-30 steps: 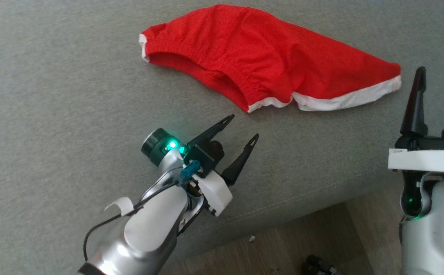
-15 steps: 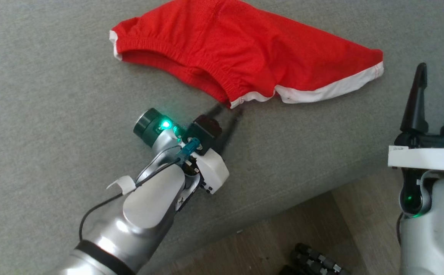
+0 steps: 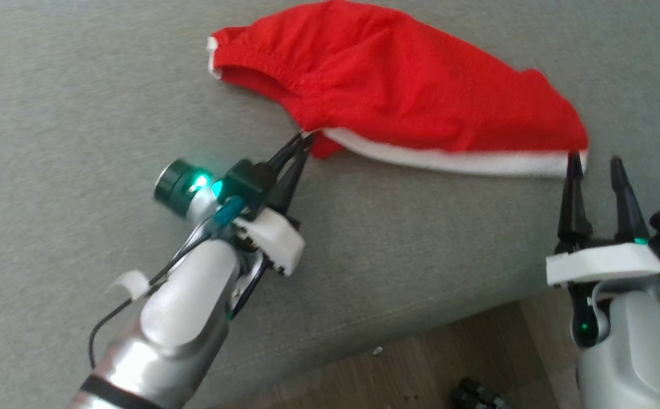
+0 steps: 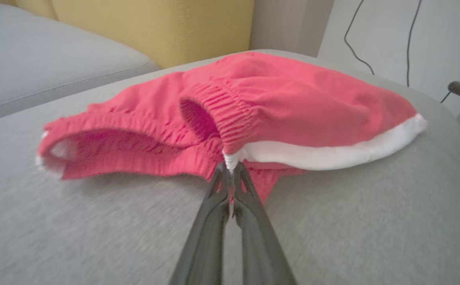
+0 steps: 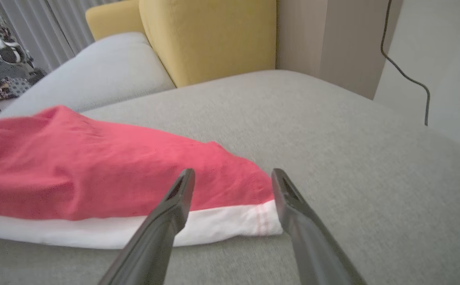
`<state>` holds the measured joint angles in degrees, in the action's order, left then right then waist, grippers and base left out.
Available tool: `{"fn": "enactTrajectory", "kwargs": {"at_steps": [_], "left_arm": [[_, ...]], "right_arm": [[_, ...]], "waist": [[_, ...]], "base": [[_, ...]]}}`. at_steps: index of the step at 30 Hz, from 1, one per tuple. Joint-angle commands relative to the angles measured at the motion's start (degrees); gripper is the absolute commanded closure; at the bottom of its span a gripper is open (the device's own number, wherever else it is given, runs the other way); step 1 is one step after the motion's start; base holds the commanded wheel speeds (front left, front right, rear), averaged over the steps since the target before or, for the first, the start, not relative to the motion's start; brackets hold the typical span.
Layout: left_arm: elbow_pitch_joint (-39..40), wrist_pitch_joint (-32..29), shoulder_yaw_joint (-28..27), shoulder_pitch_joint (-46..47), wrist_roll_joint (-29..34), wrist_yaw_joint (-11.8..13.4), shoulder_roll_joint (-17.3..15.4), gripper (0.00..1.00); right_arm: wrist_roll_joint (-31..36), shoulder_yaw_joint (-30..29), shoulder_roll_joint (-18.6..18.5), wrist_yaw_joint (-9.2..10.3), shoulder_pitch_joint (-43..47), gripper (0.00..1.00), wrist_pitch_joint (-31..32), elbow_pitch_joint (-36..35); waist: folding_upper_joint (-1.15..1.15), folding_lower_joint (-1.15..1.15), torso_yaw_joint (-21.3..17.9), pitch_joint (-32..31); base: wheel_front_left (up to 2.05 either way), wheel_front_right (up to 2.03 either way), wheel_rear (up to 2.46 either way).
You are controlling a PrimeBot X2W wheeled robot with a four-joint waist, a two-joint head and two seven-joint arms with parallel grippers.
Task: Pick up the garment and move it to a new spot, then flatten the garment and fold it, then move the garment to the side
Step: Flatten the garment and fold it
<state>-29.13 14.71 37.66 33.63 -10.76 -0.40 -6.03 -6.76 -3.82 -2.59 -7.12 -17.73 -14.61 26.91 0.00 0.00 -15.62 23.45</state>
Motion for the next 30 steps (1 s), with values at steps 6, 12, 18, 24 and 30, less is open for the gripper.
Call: {"fn": "enactTrajectory", "kwargs": {"at_steps": [6, 12, 18, 24, 30], "left_arm": [[3.97, 0.29, -4.94, -2.44, -0.11, 0.86, -2.24, 1.00], [4.98, 0.29, -6.69, -4.18, 0.63, 0.91, -2.47, 1.00], [5.38, 0.29, -7.87, -4.57, 1.55, 0.60, -2.43, 1.00], [5.28, 0.29, -9.03, -4.73, 2.14, 0.19, -2.32, 1.00], [5.67, 0.29, -9.95, -5.29, 2.29, -0.50, -2.47, 1.00]], "right_arm": [[3.04, 0.34, -0.29, -0.36, -0.62, 0.00, -0.39, 6.02], [3.04, 1.23, -0.29, -0.36, -0.78, 0.00, -0.39, 12.03], [2.68, 3.49, -0.29, -0.36, -1.85, 0.14, -0.39, 14.64], [0.97, 6.59, -0.29, -0.36, -2.57, 1.00, -0.39, 17.48], [-1.56, 7.49, -0.29, -0.36, -2.54, 1.00, -0.39, 16.55]], "waist": [[0.00, 0.00, 3.11, -1.51], [0.00, 0.00, 3.77, -1.47], [0.00, 0.00, 3.58, -0.88], [0.00, 0.00, 3.19, -1.05], [0.00, 0.00, 3.05, -2.45]], "base": [[0.00, 0.00, 0.00], [0.00, 0.00, 0.00], [0.00, 0.00, 0.00], [0.00, 0.00, 0.00], [0.00, 0.00, 0.00]]}}
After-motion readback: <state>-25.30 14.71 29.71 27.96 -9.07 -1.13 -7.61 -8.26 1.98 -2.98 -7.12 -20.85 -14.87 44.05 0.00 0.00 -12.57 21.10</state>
